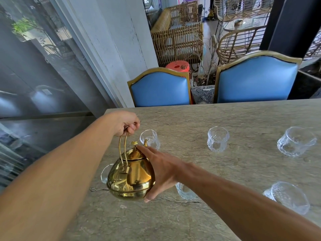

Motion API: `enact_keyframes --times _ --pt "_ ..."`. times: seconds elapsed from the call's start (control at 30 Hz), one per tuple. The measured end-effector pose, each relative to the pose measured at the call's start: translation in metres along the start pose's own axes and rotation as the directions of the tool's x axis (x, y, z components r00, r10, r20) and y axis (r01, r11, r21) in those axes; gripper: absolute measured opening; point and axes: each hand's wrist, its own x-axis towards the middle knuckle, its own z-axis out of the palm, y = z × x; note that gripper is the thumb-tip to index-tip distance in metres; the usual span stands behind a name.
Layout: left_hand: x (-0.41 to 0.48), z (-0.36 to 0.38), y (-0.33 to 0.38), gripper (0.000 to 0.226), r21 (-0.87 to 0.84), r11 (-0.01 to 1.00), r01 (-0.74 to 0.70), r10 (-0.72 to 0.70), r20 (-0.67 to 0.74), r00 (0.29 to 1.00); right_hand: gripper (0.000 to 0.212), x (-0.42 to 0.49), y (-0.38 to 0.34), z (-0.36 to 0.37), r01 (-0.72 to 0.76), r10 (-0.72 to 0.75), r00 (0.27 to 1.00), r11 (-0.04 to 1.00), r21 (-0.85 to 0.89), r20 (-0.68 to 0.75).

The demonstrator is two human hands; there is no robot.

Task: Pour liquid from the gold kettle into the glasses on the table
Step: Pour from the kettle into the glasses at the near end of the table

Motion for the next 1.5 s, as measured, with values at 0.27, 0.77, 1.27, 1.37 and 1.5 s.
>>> enact_keyframes --times 0.27,0.77,1.27,1.37,1.5 --pt "0.0 -0.0002 0.0 0.015 -0.026 1.0 -0.002 0.002 0.0 1.0 0.151 -0.0016 -0.0012 -0.0021 -0.013 0.013 1.0 1.0 -0.006 0.013" --pt "-0.0043 0.0033 0.0038 0.011 -0.035 0.999 -0.003 0.003 0.0 1.0 0.15 -0.0025 -0.0011 -0.0064 -0.02 0.019 1.0 1.0 0.008 0.018" --pt "-0.0017 -0.0005 0.005 0.013 -0.029 1.0 0.007 -0.007 0.009 1.0 0.148 0.0006 -0.0013 -0.0073 -0.024 0.023 0.999 0.999 0.029 0.026" --pt "-0.0008 -0.0023 0.006 0.013 -0.029 1.0 0.008 -0.008 0.012 1.0 0.148 0.0015 -0.0017 -0.0073 -0.029 0.028 0.999 0.999 0.037 0.026" --pt "-0.0005 -0.0036 0.0062 0.014 -0.031 0.999 0.018 -0.017 0.017 1.0 0.148 0.0026 -0.0014 -0.0074 -0.03 0.029 0.999 0.999 0.043 0.027"
